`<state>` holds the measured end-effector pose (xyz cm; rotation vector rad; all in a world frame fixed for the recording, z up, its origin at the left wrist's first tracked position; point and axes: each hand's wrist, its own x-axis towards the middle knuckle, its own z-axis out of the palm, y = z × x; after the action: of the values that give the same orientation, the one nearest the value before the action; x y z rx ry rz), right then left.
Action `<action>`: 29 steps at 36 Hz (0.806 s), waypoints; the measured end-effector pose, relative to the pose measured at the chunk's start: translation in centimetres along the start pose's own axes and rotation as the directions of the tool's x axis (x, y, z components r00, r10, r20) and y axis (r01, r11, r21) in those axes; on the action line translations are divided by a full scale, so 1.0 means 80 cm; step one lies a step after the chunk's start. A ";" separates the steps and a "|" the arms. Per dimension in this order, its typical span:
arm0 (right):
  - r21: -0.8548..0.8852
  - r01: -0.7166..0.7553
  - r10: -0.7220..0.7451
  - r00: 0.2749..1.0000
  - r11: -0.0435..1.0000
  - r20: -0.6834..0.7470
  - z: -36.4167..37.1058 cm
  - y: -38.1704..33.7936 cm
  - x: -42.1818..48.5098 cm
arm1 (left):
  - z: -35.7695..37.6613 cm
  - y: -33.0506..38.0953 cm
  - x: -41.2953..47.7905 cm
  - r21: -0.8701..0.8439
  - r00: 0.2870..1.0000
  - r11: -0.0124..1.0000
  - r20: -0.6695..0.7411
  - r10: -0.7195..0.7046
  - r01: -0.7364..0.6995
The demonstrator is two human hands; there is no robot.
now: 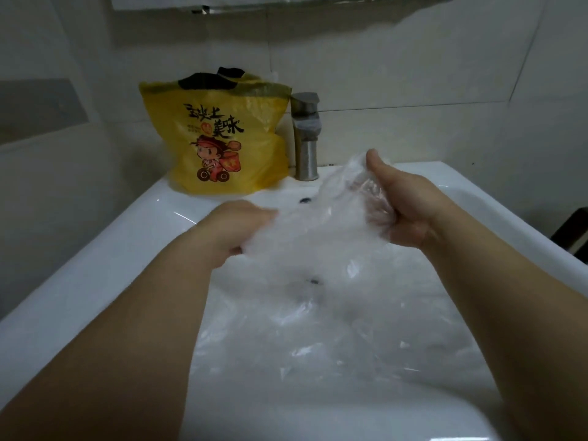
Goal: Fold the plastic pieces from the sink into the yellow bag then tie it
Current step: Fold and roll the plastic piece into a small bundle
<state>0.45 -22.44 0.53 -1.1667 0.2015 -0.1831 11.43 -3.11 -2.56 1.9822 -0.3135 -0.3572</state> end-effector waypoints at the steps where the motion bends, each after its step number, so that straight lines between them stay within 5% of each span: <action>1: -0.074 0.020 -0.020 1.000 0.997 -0.008 0.000 0.001 0.000 | 0.002 -0.005 0.000 0.284 0.998 0.959 -0.058 0.015 0.002; 3: -0.184 0.047 -0.045 0.999 0.982 0.018 0.001 0.003 -0.001 | 0.007 -0.006 0.000 0.507 0.980 0.858 -0.120 0.158 -0.076; 7: -0.245 0.100 -0.065 0.987 0.964 0.148 0.005 0.011 0.000 | 0.019 0.032 -0.023 -0.002 0.919 0.926 -0.126 0.373 -0.377; 9: -0.244 0.114 -0.062 0.975 0.963 0.212 0.009 0.014 0.000 | 0.025 0.038 -0.033 -0.111 0.918 0.914 0.029 0.395 -0.390; 12: -0.189 0.120 -0.072 0.967 0.975 0.243 0.013 0.013 -0.002 | 0.029 0.034 -0.042 -0.017 0.900 0.938 0.277 0.338 -0.347; 15: -0.171 0.120 -0.079 0.970 0.978 0.232 0.013 0.012 0.000 | 0.033 0.031 -0.044 -0.009 0.874 0.935 0.351 0.335 -0.354; 19: -0.148 0.097 -0.083 0.992 0.984 0.098 0.012 0.012 0.004 | 0.036 0.028 -0.036 -0.101 0.891 0.926 0.253 0.378 -0.364; 22: -0.109 0.013 0.004 0.988 0.994 0.154 0.010 0.012 0.004 | 0.033 0.025 -0.025 -0.201 0.918 0.904 0.052 0.394 -0.377; 26: -0.241 -0.147 0.198 0.959 0.959 0.201 0.015 0.023 -0.001 | 0.023 0.026 -0.013 -0.421 0.952 0.854 -0.164 0.260 -0.305; 29: -0.199 -0.125 0.146 0.984 0.972 0.099 0.022 0.031 0.001 | 0.014 0.026 -0.009 -0.562 0.975 0.797 -0.145 0.171 -0.223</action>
<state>1.08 -19.96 -1.10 -1.3463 0.2018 0.0242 10.18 -4.62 -1.05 1.3444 -0.3095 -0.1965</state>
